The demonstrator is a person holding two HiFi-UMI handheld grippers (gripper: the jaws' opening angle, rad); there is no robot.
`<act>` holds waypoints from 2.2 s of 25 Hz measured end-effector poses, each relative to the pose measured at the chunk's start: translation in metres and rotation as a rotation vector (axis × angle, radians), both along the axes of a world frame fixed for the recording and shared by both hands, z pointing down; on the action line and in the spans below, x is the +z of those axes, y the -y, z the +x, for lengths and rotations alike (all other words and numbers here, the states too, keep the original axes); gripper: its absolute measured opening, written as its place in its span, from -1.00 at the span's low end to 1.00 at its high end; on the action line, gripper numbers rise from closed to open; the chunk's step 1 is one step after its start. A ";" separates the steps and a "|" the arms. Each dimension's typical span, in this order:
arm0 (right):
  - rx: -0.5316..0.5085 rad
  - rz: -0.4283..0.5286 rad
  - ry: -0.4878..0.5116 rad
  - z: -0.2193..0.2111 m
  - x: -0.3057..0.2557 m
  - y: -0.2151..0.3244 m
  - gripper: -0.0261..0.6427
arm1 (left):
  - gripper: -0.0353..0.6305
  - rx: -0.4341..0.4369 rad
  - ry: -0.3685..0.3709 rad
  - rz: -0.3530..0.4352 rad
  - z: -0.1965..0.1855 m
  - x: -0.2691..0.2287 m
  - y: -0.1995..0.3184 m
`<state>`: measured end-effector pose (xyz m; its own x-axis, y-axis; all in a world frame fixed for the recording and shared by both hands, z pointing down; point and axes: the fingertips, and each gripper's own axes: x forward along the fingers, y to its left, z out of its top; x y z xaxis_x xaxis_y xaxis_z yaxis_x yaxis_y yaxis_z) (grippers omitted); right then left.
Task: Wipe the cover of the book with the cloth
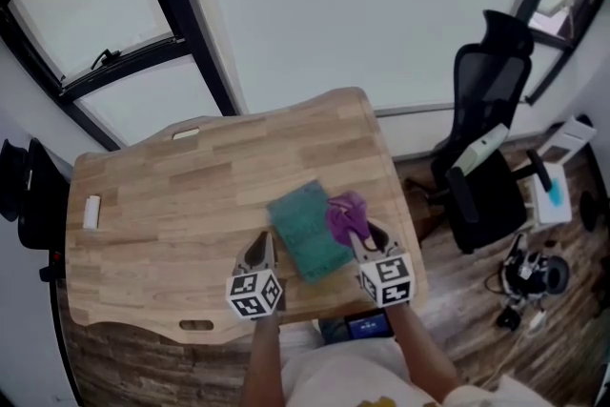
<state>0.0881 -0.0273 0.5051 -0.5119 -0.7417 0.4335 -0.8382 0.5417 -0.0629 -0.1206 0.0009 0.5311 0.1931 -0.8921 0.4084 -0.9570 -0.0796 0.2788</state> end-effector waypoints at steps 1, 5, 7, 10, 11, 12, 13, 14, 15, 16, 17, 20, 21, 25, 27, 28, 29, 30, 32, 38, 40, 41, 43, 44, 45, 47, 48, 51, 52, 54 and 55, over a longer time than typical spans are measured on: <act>0.006 -0.002 0.000 0.001 0.004 0.003 -0.63 | -0.89 0.004 -0.002 -0.008 0.001 0.003 0.002; 0.016 -0.014 -0.005 -0.003 0.011 0.016 -0.63 | -0.89 0.008 -0.013 -0.032 -0.003 0.014 0.008; 0.015 -0.028 -0.012 -0.007 0.016 0.019 -0.63 | -0.89 0.002 -0.031 -0.052 -0.009 0.022 0.009; 0.014 -0.034 -0.024 -0.010 0.020 0.025 -0.63 | -0.88 -0.003 -0.057 -0.076 -0.014 0.032 0.013; 0.010 -0.037 -0.025 -0.012 0.022 0.027 -0.63 | -0.88 -0.003 -0.062 -0.081 -0.014 0.034 0.015; 0.004 -0.044 -0.025 -0.014 0.023 0.028 -0.63 | -0.87 -0.001 -0.067 -0.085 -0.014 0.036 0.016; -0.002 -0.052 -0.025 -0.016 0.024 0.028 -0.63 | -0.86 0.001 -0.072 -0.090 -0.014 0.039 0.017; -0.004 -0.058 -0.025 -0.017 0.026 0.029 -0.63 | -0.83 0.003 -0.079 -0.097 -0.014 0.041 0.019; -0.002 -0.063 -0.026 -0.018 0.028 0.031 -0.63 | -0.80 0.007 -0.087 -0.104 -0.013 0.044 0.020; 0.001 -0.066 -0.029 -0.019 0.029 0.033 -0.63 | -0.76 0.011 -0.096 -0.111 -0.013 0.047 0.022; 0.003 -0.068 -0.033 -0.020 0.029 0.035 -0.63 | -0.73 0.016 -0.105 -0.120 -0.012 0.050 0.024; 0.004 -0.073 -0.041 -0.024 0.032 0.042 -0.63 | -0.66 0.028 -0.125 -0.146 -0.009 0.060 0.028; 0.004 -0.073 -0.043 -0.025 0.034 0.043 -0.63 | -0.65 0.032 -0.131 -0.155 -0.009 0.062 0.029; -0.001 -0.083 -0.052 -0.027 0.040 0.050 -0.63 | -0.60 0.044 -0.150 -0.186 -0.007 0.072 0.033; -0.002 -0.093 -0.060 -0.027 0.041 0.053 -0.63 | -0.57 0.048 -0.157 -0.205 -0.007 0.077 0.035; -0.002 -0.098 -0.063 -0.027 0.041 0.054 -0.63 | -0.57 0.050 -0.162 -0.215 -0.006 0.079 0.036; -0.001 -0.102 -0.065 -0.027 0.043 0.056 -0.63 | -0.54 0.051 -0.165 -0.225 -0.006 0.081 0.037; 0.000 -0.104 -0.065 -0.027 0.045 0.057 -0.63 | -0.53 0.051 -0.167 -0.233 -0.005 0.083 0.038; -0.005 -0.106 -0.066 -0.028 0.048 0.059 -0.63 | -0.51 0.052 -0.170 -0.247 -0.004 0.087 0.039; -0.026 -0.115 -0.056 -0.036 0.055 0.068 -0.63 | -0.49 0.057 -0.170 -0.276 -0.003 0.097 0.045; -0.030 -0.121 -0.053 -0.038 0.056 0.070 -0.63 | -0.49 0.059 -0.171 -0.287 -0.003 0.100 0.045; -0.032 -0.126 -0.056 -0.039 0.057 0.071 -0.63 | -0.49 0.062 -0.173 -0.294 -0.002 0.102 0.045; -0.040 -0.140 -0.073 -0.038 0.062 0.073 -0.63 | -0.49 0.074 -0.179 -0.311 0.000 0.105 0.045; -0.043 -0.144 -0.079 -0.038 0.064 0.075 -0.63 | -0.49 0.080 -0.184 -0.318 0.001 0.107 0.045; -0.046 -0.146 -0.079 -0.039 0.065 0.077 -0.63 | -0.49 0.083 -0.189 -0.324 0.002 0.108 0.046; -0.049 -0.145 -0.071 -0.043 0.065 0.080 -0.63 | -0.49 0.086 -0.197 -0.328 0.003 0.109 0.046; -0.051 -0.144 -0.067 -0.045 0.065 0.082 -0.63 | -0.49 0.088 -0.199 -0.329 0.003 0.109 0.047; -0.060 -0.151 -0.064 -0.049 0.068 0.087 -0.63 | -0.49 0.100 -0.199 -0.333 0.004 0.109 0.049; -0.063 -0.152 -0.069 -0.049 0.071 0.088 -0.63 | -0.49 0.105 -0.199 -0.335 0.005 0.109 0.050; -0.068 -0.153 -0.074 -0.050 0.076 0.091 -0.63 | -0.49 0.113 -0.206 -0.336 0.005 0.109 0.051; -0.069 -0.154 -0.072 -0.052 0.077 0.092 -0.63 | -0.49 0.115 -0.213 -0.336 0.005 0.110 0.051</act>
<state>0.0363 -0.1197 0.5824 -0.5233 -0.6276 0.5765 -0.8044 0.5870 -0.0911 -0.1153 -0.0502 0.6408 0.3953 -0.6836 0.6135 -0.8654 -0.0533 0.4982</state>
